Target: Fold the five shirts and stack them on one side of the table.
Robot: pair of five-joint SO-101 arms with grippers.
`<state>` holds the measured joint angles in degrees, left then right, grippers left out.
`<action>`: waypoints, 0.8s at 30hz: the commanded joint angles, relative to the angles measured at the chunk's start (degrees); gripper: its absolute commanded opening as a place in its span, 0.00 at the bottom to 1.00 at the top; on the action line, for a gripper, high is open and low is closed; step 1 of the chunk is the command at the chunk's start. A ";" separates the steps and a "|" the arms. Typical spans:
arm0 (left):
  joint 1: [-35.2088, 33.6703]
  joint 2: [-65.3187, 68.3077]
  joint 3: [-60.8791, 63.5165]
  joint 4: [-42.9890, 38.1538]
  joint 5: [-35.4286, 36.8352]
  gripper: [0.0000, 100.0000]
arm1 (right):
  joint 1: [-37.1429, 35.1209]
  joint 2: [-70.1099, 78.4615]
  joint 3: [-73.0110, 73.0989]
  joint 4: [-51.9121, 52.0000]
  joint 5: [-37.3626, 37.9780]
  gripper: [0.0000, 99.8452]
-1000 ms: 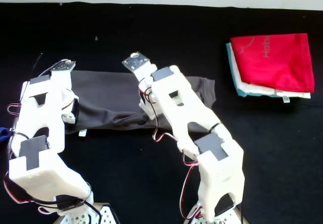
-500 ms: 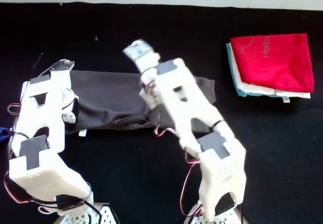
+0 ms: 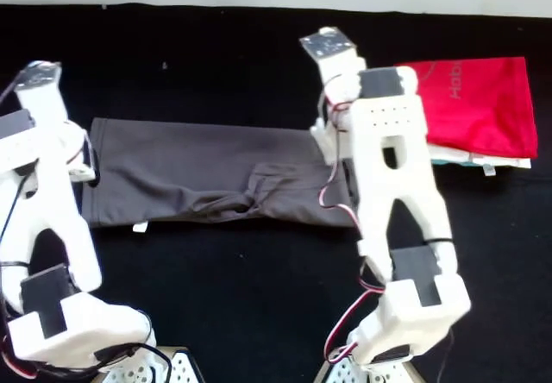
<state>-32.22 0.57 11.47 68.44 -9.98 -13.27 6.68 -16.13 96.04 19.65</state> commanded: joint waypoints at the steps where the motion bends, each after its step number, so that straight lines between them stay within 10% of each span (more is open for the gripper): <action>1: -0.84 5.05 -4.09 -4.57 0.00 0.16 | 2.42 -7.08 -1.98 5.14 3.16 0.01; 24: 4.70 57.10 -61.32 17.76 -0.18 0.16 | 4.26 -40.75 28.18 4.79 7.38 0.01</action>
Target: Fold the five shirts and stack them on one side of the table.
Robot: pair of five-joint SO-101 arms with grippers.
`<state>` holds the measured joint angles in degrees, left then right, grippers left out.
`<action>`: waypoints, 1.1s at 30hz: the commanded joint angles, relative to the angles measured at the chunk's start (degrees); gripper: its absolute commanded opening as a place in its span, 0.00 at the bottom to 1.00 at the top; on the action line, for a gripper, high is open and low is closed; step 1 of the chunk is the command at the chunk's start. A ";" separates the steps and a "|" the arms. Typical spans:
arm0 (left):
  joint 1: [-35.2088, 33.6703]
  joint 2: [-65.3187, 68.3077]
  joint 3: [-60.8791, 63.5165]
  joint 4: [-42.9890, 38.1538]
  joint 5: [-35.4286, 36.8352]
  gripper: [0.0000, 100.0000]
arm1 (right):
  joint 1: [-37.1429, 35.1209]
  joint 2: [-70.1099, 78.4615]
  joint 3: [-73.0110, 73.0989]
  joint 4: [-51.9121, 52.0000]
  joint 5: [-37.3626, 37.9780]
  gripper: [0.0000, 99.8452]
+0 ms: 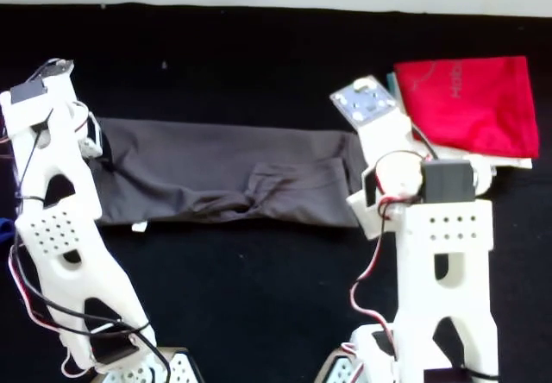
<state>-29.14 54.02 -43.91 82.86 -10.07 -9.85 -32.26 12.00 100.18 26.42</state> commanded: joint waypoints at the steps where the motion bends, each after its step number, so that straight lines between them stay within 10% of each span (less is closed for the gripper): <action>1: 1.63 4.88 -8.31 5.01 -0.18 0.16 | 0.92 -1.80 0.04 0.66 0.62 0.01; 7: -3.38 10.59 -18.15 9.76 -4.92 0.00 | 8.57 -1.89 0.13 0.75 0.35 0.01; 23: -13.85 12.44 -36.70 18.46 -13.27 0.01 | 19.56 -20.53 33.89 -14.20 0.70 0.01; 33: -6.73 -9.19 -15.69 18.81 -13.10 0.01 | 22.29 -34.24 62.20 -31.52 0.44 0.01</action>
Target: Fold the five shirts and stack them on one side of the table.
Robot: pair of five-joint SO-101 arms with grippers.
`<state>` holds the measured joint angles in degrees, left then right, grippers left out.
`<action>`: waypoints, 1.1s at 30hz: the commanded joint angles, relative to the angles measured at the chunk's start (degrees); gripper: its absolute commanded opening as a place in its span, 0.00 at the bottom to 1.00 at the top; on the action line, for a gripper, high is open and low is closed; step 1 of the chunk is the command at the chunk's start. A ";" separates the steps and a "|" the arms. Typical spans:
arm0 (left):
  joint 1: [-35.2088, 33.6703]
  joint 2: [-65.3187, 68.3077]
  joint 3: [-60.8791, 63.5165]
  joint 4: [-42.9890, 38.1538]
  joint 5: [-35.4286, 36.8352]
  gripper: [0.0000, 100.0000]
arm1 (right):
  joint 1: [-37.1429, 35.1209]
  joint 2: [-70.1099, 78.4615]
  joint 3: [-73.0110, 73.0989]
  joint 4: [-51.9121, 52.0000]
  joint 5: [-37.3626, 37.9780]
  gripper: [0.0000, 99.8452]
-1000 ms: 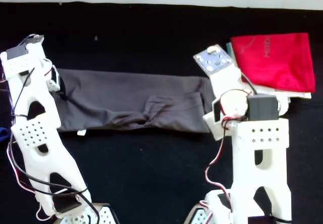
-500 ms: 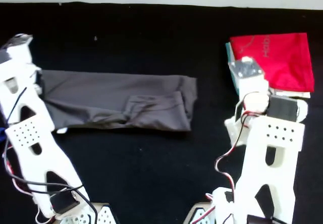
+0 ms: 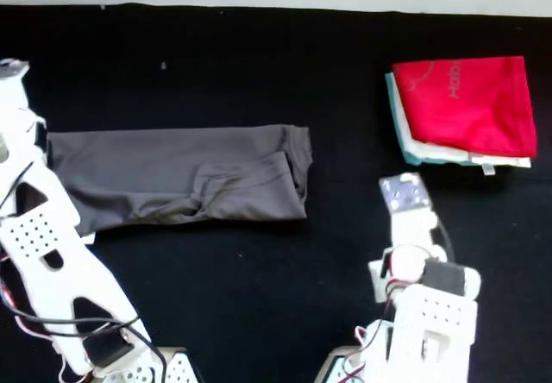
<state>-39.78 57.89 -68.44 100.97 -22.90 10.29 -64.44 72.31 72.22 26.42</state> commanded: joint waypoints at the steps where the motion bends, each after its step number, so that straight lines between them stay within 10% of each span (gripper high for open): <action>1: 5.76 -17.19 13.58 0.70 -0.26 0.01 | 2.86 -2.24 2.77 -4.79 0.26 0.01; 12: 30.55 -50.33 39.78 0.26 11.96 0.01 | 8.13 -2.51 18.15 -22.29 0.18 0.01; 33: 63.52 -34.68 39.52 -14.07 14.77 0.01 | 7.96 -2.51 21.23 -26.07 0.44 0.01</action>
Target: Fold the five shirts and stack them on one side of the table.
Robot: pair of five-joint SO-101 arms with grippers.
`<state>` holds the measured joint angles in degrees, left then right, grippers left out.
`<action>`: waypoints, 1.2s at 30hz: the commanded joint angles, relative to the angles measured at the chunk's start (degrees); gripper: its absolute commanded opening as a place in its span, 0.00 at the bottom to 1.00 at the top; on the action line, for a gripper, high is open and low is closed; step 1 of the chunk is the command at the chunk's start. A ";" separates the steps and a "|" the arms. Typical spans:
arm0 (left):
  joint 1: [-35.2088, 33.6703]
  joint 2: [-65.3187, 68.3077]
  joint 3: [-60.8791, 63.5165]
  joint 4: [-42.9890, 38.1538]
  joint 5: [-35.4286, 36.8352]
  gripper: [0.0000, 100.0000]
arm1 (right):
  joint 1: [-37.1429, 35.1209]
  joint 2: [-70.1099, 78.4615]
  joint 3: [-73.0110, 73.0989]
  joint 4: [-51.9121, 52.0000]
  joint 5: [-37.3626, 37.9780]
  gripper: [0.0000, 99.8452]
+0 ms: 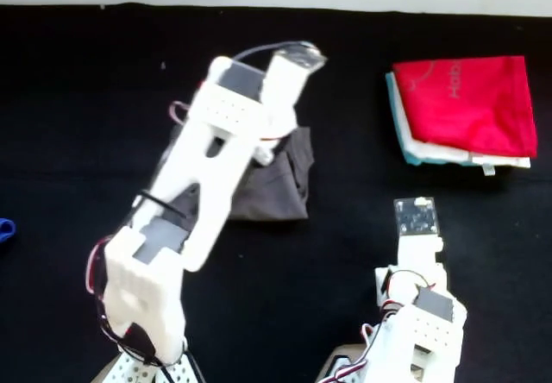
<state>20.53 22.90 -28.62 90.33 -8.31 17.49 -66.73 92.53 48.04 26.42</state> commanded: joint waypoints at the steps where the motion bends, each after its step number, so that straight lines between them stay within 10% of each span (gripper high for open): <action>1: 3.82 0.75 -0.31 -4.84 0.18 0.01 | 0.75 -0.22 1.01 -1.89 0.44 0.01; 11: 4.09 6.90 -0.31 -17.32 0.18 0.01 | 0.75 -0.22 1.01 -1.89 0.53 0.01; 20: 2.33 4.09 -6.99 -9.76 0.18 0.21 | 0.75 -0.22 1.01 -1.89 0.53 0.01; 27: -4.79 -0.57 -10.95 3.25 -0.35 0.14 | 0.75 -0.22 1.01 -1.98 0.53 0.01; 36: -14.02 10.33 -6.37 -0.18 -3.25 0.01 | 0.66 -0.22 1.01 -1.98 0.53 0.01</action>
<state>7.08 31.78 -35.03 91.74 -11.12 17.49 -66.73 92.53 47.78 26.42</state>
